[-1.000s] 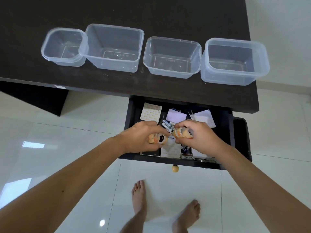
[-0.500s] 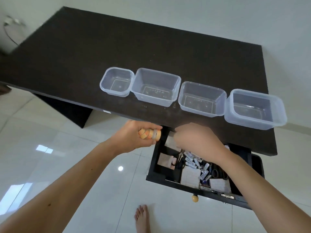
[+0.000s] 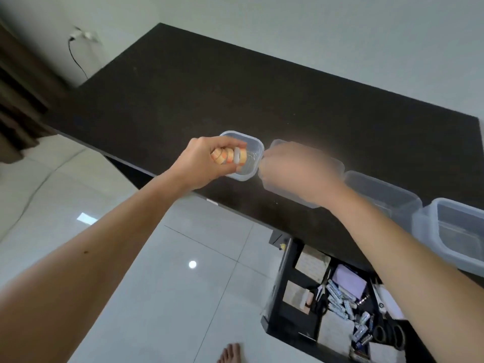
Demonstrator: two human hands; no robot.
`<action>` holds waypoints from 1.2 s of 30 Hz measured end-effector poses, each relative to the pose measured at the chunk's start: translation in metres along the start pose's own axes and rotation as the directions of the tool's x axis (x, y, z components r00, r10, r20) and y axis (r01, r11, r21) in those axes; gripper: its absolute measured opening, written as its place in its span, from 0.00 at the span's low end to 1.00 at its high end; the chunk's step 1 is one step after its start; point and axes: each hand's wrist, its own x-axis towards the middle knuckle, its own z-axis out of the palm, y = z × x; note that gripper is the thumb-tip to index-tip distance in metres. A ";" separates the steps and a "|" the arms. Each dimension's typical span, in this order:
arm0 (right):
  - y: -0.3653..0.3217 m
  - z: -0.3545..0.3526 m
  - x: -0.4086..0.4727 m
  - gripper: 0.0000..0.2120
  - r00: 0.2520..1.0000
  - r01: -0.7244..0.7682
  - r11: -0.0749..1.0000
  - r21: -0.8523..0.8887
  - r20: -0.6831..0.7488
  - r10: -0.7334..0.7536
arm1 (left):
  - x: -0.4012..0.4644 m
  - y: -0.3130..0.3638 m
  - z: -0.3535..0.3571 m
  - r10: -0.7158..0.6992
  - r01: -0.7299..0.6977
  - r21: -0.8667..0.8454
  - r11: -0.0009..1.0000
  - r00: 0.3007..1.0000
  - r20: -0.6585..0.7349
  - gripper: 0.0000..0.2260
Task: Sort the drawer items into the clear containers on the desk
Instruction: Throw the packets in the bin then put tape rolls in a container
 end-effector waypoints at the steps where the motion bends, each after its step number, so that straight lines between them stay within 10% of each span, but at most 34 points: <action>1: -0.001 0.001 0.011 0.22 1.000 0.001 1.000 -0.016 -0.005 -0.001 | 0.009 -0.003 -0.002 0.012 -0.012 0.016 1.000 1.000 -0.001 0.18; 36: -0.006 0.054 0.121 0.23 0.993 0.116 0.993 -0.036 0.008 -0.116 | 0.046 -0.067 0.010 0.026 -0.038 -0.070 0.997 0.986 -0.162 0.38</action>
